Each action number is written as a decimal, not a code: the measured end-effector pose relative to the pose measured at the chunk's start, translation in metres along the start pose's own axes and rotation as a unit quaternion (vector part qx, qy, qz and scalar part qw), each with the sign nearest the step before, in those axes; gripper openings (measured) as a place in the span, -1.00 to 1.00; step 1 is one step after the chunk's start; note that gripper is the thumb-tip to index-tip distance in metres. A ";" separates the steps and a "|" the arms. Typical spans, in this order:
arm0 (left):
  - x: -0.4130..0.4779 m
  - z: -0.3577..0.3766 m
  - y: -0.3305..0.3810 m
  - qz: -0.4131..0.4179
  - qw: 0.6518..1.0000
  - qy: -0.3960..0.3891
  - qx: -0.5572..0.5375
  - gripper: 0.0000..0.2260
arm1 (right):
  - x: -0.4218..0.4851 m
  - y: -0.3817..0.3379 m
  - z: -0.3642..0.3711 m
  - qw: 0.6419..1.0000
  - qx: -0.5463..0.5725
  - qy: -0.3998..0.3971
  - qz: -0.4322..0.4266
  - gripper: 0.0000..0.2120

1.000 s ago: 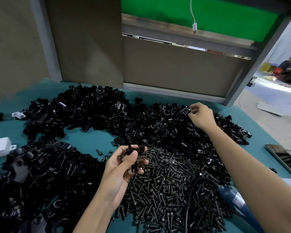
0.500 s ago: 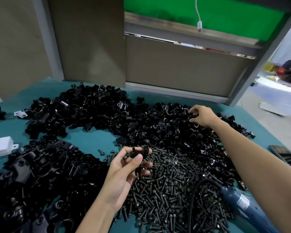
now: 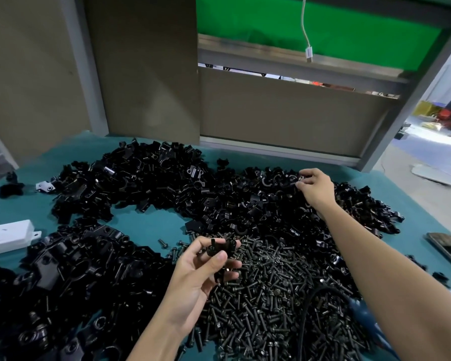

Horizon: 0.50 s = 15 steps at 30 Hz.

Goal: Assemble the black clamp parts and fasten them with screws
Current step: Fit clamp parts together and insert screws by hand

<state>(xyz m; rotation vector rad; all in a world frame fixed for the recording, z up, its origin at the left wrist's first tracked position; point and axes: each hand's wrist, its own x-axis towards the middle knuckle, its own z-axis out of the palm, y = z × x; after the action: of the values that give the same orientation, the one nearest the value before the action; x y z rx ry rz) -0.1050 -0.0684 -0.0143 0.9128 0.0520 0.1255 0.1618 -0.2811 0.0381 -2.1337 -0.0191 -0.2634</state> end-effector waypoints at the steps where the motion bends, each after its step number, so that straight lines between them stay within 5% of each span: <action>1: 0.000 0.000 0.000 0.000 1.000 -0.001 -0.005 -0.60 | -0.002 -0.002 0.000 1.000 0.023 0.016 0.001 -0.71; 4: 0.001 0.001 0.001 -0.001 1.000 -0.001 -0.023 -0.66 | -0.016 -0.018 -0.006 0.986 0.162 0.027 0.021 -0.68; 8: 0.002 0.005 -0.001 -0.004 0.999 -0.005 -0.040 -0.71 | -0.073 -0.041 -0.015 0.965 0.256 -0.061 -0.010 -0.62; 15: 0.002 0.008 -0.011 -0.022 1.000 -0.013 -0.005 -0.76 | -0.196 -0.039 0.013 0.936 -0.001 -0.214 -0.280 -0.62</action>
<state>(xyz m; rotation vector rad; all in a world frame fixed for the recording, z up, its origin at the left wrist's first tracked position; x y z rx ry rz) -0.1014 -0.0812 -0.0178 0.9034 0.0463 0.0729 -0.0319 -0.2320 0.0252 -2.1081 -0.8887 -0.1193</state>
